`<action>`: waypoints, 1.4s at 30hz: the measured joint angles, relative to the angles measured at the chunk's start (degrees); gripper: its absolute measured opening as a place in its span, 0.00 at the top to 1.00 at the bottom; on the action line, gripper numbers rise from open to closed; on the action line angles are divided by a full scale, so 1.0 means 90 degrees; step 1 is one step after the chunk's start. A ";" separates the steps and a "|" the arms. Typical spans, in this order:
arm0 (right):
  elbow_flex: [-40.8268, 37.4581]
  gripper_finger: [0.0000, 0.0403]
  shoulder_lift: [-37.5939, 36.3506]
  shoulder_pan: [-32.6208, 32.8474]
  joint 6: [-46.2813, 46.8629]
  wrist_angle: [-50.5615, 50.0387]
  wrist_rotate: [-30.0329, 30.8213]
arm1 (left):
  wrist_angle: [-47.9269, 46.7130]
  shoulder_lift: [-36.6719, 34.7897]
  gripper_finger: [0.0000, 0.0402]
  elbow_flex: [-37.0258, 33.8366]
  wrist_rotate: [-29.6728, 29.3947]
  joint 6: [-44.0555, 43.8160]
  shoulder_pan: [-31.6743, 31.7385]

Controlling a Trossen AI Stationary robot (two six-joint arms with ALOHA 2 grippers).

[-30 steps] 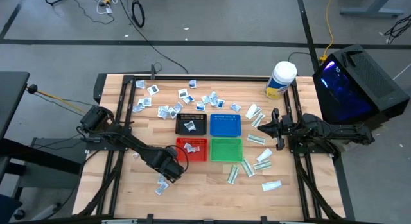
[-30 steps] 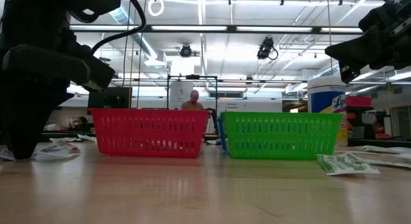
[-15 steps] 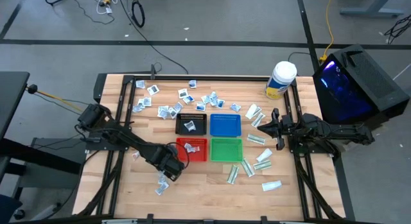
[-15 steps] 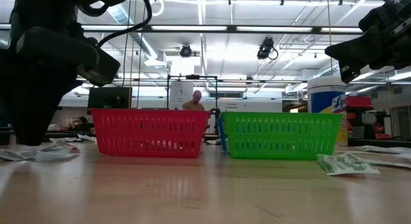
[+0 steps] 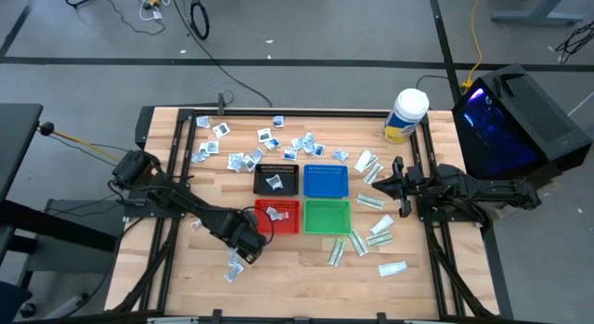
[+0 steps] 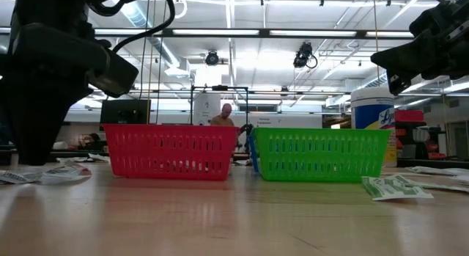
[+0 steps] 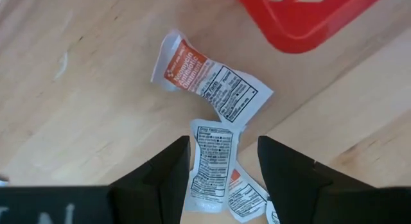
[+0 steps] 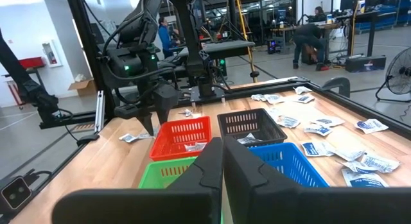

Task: Pick & Place First Aid Supplies
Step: Put the orange ointment pack into the orange bin

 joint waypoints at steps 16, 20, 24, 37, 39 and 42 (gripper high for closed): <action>-0.0001 0.96 0.0001 -0.0001 0.0001 0.0000 0.0001 | 0.0104 0.0007 0.51 0.0002 -0.0309 0.0126 -0.0165; -0.0002 0.96 0.0001 -0.0002 0.0002 0.0000 -0.0001 | 0.0100 0.0007 0.45 0.0002 -0.0360 0.0165 -0.0168; 0.0000 0.96 -0.0001 -0.0001 0.0000 0.0000 -0.0001 | 0.0032 0.0007 0.40 0.0004 -0.0329 0.0160 -0.0165; 0.0000 0.96 0.0000 -0.0002 0.0000 0.0000 0.0000 | -0.0392 0.0018 0.38 0.0367 -0.0182 0.0318 -0.0102; -0.0002 0.96 0.0000 0.0000 0.0001 0.0000 0.0002 | -0.0376 0.0109 0.38 0.0376 -0.0159 0.0318 -0.0100; -0.0001 0.96 -0.0001 -0.0002 0.0001 0.0000 0.0002 | -0.0368 0.0334 0.38 0.0369 0.0027 0.0380 -0.0102</action>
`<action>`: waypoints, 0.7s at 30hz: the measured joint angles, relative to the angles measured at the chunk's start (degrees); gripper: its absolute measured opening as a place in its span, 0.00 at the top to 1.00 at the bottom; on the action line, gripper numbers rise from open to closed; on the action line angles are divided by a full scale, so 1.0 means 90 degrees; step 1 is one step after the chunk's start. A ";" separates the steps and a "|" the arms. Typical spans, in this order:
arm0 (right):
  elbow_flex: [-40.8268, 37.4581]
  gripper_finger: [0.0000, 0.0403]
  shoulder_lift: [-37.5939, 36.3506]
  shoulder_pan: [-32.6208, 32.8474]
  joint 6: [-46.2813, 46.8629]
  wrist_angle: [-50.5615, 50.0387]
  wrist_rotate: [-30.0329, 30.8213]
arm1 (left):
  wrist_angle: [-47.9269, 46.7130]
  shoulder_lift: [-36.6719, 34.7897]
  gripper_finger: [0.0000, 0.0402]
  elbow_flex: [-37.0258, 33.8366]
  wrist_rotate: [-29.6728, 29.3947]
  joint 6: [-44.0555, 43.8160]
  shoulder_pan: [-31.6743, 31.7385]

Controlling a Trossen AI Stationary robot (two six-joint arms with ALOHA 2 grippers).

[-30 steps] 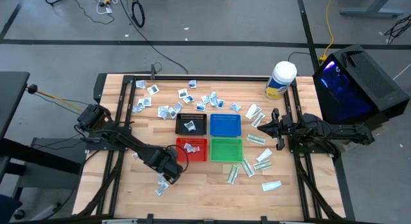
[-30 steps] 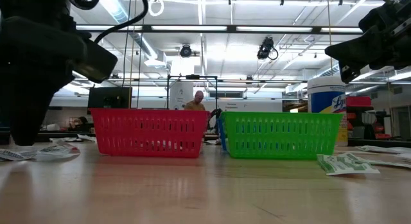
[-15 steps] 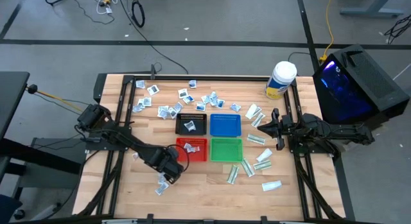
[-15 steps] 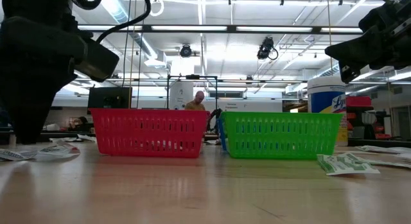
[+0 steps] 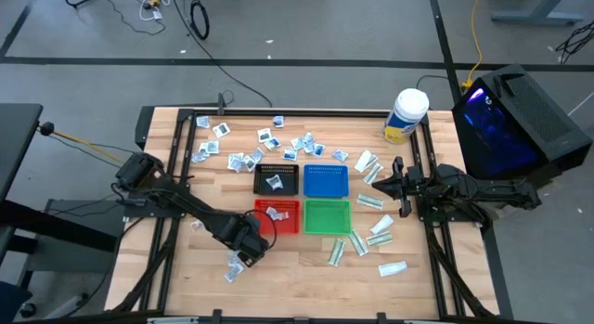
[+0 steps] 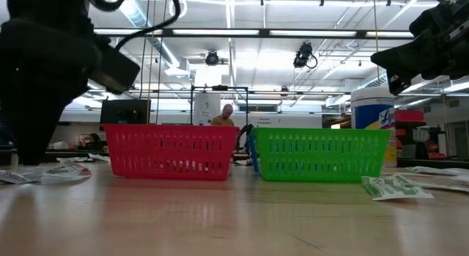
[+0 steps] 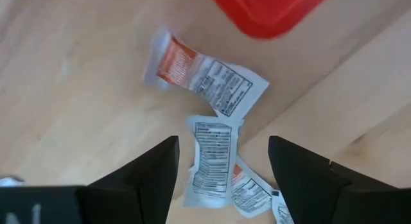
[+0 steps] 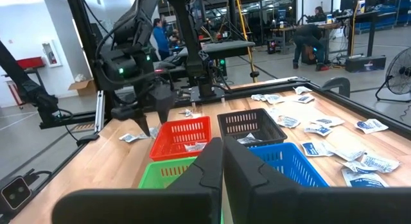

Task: Pick & Place First Aid Supplies
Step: Put the orange ointment pack into the orange bin

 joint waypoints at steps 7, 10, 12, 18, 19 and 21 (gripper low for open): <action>-0.0001 0.96 0.0002 0.0000 0.0001 0.0002 0.0000 | 0.0020 0.0140 0.38 0.0002 -0.0062 0.0021 0.0027; -0.0001 0.96 0.0001 0.0001 0.0001 0.0000 0.0000 | 0.0001 0.0193 0.38 0.0002 -0.0122 0.0043 0.0068; -0.0001 0.96 0.0002 0.0000 0.0000 -0.0001 -0.0002 | -0.0015 0.0264 0.38 0.0002 -0.0103 0.0079 0.0088; -0.0001 0.96 0.0000 0.0002 -0.0001 0.0000 -0.0002 | 0.0018 0.0395 0.38 0.0032 0.0077 0.0215 0.0115; -0.0001 0.96 0.0002 0.0001 0.0000 0.0000 -0.0001 | 0.0021 0.0395 0.38 0.0029 0.0063 0.0215 0.0115; 0.0000 0.96 0.0001 0.0000 -0.0001 0.0000 0.0000 | 0.0027 0.0397 0.39 0.0024 0.0079 0.0219 0.0142</action>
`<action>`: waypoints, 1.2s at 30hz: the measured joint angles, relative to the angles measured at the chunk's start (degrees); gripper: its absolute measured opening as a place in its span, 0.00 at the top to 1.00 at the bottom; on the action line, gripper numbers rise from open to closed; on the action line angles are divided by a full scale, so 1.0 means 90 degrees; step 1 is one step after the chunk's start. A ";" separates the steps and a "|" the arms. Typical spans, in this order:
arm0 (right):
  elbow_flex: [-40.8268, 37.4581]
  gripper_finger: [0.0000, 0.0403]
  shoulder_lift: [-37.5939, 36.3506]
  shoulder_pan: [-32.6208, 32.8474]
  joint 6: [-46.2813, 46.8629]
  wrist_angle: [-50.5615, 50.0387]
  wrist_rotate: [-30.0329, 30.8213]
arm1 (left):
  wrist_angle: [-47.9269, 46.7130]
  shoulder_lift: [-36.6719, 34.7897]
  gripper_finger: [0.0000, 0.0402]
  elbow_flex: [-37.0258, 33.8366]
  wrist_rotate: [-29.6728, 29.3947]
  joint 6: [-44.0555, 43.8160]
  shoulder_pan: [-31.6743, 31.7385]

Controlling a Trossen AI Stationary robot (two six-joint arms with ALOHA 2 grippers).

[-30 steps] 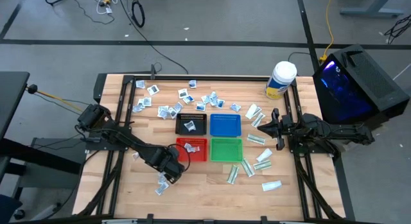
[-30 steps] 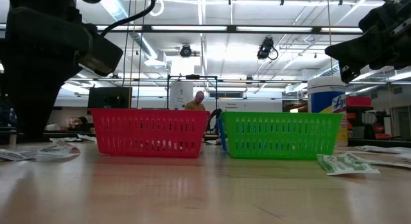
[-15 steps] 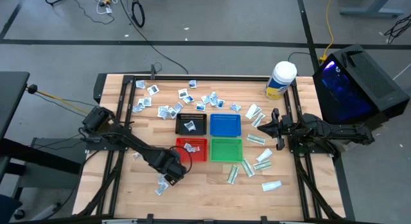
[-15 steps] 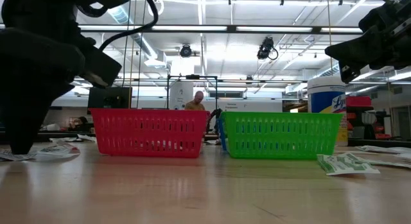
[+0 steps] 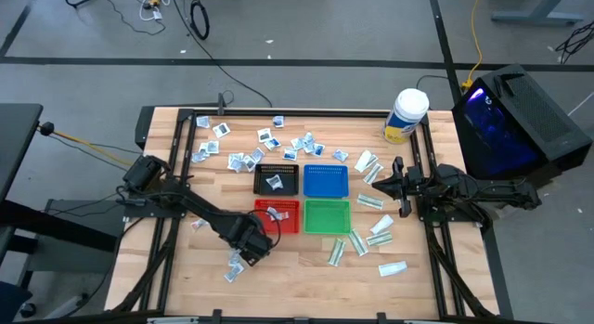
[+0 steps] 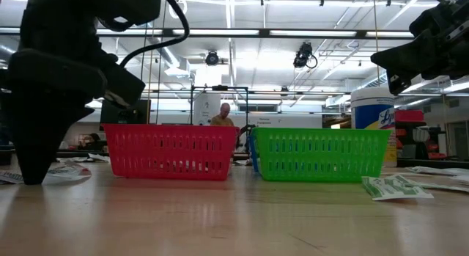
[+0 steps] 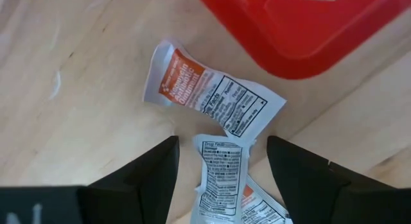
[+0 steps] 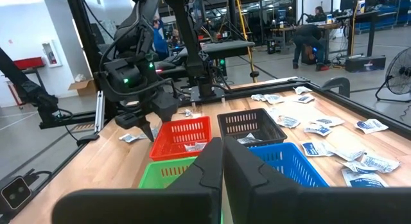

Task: Pick & Place First Aid Supplies
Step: Put the orange ointment pack into the orange bin

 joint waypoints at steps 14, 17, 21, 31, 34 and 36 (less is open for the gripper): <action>0.0001 0.96 0.0000 0.0001 0.0001 0.0000 -0.0001 | 0.0073 0.0022 0.66 -0.0012 0.0141 0.0054 0.0009; 0.0000 0.96 0.0001 0.0001 0.0001 0.0000 -0.0002 | 0.0077 0.0022 0.70 -0.0012 0.0145 0.0052 0.0009; -0.0001 0.96 0.0001 0.0001 0.0002 0.0000 -0.0001 | 0.0067 0.0024 0.71 -0.0012 0.0131 0.0042 0.0009; 0.0000 0.96 0.0001 0.0001 0.0002 -0.0001 -0.0002 | -0.0006 -0.0106 0.70 -0.0047 0.0131 0.0033 0.0044; 0.0000 0.96 0.0001 0.0000 0.0001 0.0000 -0.0001 | -0.0110 -0.0222 0.70 -0.0069 0.0133 0.0016 0.0077; -0.0001 0.96 0.0000 0.0002 0.0002 0.0000 0.0000 | -0.0156 -0.0271 0.70 -0.0041 0.0203 0.0022 0.0117</action>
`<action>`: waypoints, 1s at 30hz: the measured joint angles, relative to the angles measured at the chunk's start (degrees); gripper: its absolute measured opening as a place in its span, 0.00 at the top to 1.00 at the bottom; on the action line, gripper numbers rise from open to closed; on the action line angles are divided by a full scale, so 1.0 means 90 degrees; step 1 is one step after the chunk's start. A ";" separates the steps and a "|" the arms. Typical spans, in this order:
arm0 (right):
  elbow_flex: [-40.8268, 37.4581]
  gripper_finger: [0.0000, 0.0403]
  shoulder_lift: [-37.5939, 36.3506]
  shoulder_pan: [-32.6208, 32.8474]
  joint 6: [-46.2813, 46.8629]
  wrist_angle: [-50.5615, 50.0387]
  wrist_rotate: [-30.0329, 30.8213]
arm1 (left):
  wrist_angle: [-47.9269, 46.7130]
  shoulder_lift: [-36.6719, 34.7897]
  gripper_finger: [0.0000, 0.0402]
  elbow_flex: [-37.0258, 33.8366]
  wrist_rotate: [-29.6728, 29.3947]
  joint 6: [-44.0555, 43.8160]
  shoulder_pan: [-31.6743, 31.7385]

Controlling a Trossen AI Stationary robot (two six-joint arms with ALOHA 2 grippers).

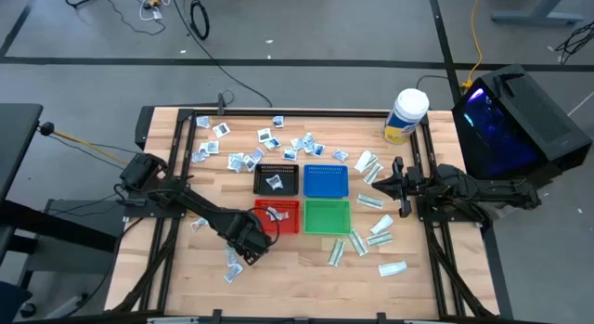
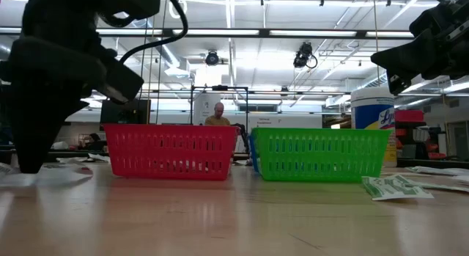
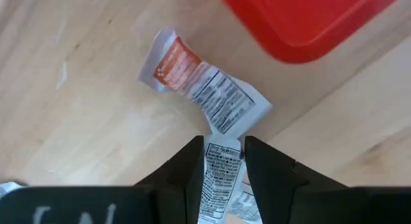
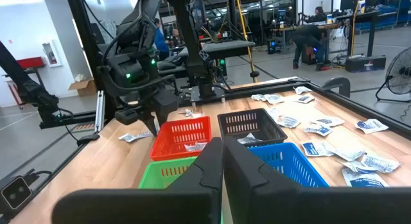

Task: Pick & Place First Aid Supplies
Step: Put the orange ointment pack into the orange bin

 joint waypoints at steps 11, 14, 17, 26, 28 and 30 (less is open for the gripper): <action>0.0002 0.96 0.0001 -0.0002 0.0000 -0.0002 0.0000 | -0.0177 -0.0137 0.70 0.0010 0.0192 0.0035 -0.0004; 0.0000 0.96 0.0000 0.0000 0.0000 -0.0002 0.0000 | -0.0304 -0.0222 0.70 0.0012 0.0292 0.0037 0.0014; 0.0000 0.96 0.0002 -0.0001 0.0001 -0.0001 0.0000 | -0.0648 -0.0355 0.70 0.0015 0.0385 0.0065 0.0051; 0.0001 0.96 0.0002 -0.0002 0.0001 0.0000 0.0000 | -0.1277 -0.0679 0.70 0.0019 0.0385 0.0175 0.0112; 0.0000 0.96 0.0000 0.0000 0.0001 -0.0002 0.0000 | -0.1350 -0.0771 0.70 0.0022 0.0383 0.0186 0.0129; 0.0000 0.96 0.0002 -0.0002 -0.0002 0.0000 0.0000 | -0.1389 -0.0881 0.70 0.0023 0.0339 0.0189 0.0174</action>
